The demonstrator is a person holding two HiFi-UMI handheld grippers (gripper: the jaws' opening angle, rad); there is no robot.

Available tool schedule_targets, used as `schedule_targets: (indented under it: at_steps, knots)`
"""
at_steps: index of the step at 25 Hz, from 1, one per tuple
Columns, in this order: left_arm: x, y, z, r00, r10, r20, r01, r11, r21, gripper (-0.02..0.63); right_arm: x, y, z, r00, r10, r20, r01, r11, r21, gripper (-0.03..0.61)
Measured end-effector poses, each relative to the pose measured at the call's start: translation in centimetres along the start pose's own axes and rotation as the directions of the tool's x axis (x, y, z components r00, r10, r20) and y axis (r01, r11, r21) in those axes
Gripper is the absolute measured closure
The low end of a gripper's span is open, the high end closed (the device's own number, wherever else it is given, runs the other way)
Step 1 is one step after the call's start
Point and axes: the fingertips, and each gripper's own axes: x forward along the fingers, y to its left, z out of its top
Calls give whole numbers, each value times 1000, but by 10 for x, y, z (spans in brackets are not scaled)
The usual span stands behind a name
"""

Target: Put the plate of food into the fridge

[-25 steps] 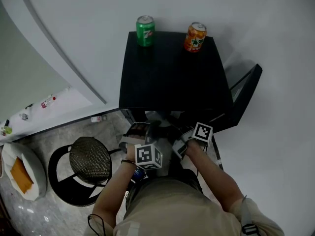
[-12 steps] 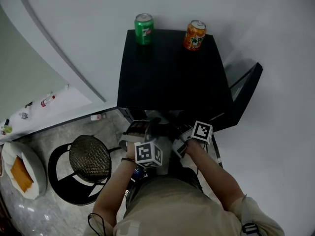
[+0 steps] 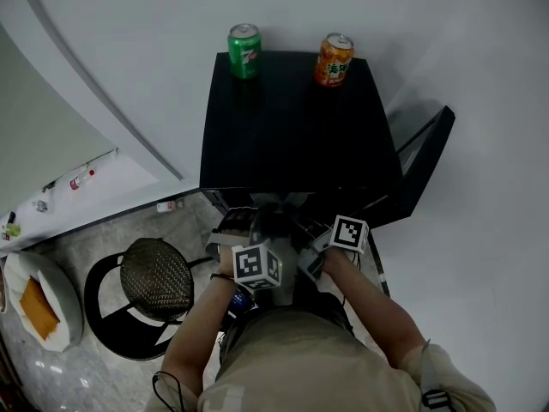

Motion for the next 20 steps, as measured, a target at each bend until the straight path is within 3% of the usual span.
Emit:
schedule_targets:
  at_steps: [14,20]
  knots:
    - [5,6,-2,1000,11,-2,-11,1000,-1,546,-12,4,0,1000,6,14,-5,999,-35,503]
    - [8,5,-2,1000,10,-6,-11,1000,-5,546,-19,-1,0,999,-31,27,32,999,-42,503]
